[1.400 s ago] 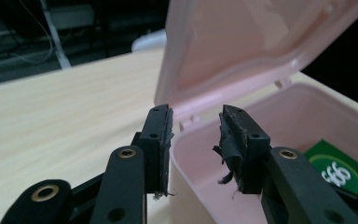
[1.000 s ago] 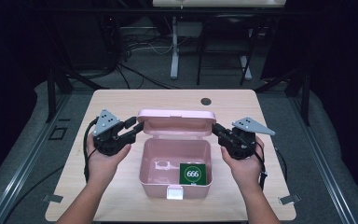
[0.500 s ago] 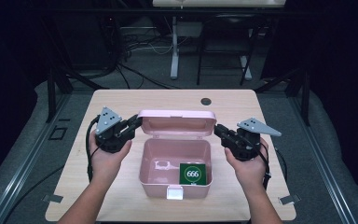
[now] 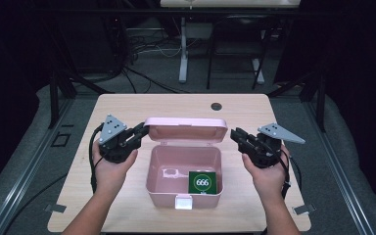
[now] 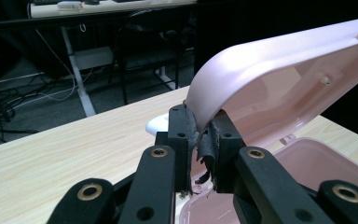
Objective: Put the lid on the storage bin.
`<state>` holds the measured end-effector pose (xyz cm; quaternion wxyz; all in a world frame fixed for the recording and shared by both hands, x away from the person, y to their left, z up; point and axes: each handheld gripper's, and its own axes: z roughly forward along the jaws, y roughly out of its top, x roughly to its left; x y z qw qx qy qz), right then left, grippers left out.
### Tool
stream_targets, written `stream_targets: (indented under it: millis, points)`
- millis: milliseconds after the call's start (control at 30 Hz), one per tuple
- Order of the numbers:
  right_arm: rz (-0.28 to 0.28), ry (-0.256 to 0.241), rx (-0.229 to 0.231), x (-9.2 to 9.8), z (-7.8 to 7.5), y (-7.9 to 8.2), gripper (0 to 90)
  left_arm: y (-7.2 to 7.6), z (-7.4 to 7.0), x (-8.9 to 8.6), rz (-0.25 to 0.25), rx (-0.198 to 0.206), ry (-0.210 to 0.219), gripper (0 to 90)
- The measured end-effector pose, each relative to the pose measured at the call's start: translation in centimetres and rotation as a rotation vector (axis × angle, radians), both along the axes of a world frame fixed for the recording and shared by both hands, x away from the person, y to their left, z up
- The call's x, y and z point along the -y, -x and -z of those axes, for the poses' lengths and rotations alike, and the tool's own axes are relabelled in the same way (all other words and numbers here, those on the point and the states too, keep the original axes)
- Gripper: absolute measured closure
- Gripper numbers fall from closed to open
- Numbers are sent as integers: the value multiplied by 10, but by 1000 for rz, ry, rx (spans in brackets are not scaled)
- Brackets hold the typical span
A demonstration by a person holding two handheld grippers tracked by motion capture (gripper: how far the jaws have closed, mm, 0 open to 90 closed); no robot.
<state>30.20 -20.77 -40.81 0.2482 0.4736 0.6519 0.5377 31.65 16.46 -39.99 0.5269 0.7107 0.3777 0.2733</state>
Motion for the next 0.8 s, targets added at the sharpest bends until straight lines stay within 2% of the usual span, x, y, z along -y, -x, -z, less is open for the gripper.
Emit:
stream_targets:
  millis: [333,533,800]
  points:
    - [3,-12,13,0,2,-2,666,6,3,-3,22,-8,14,799]
    - [-1,-46,20,3,3,-4,543,9,3,-3,31,-11,16,768]
    - [20,-24,42,5,5,-7,466,14,4,-4,43,-12,14,759]
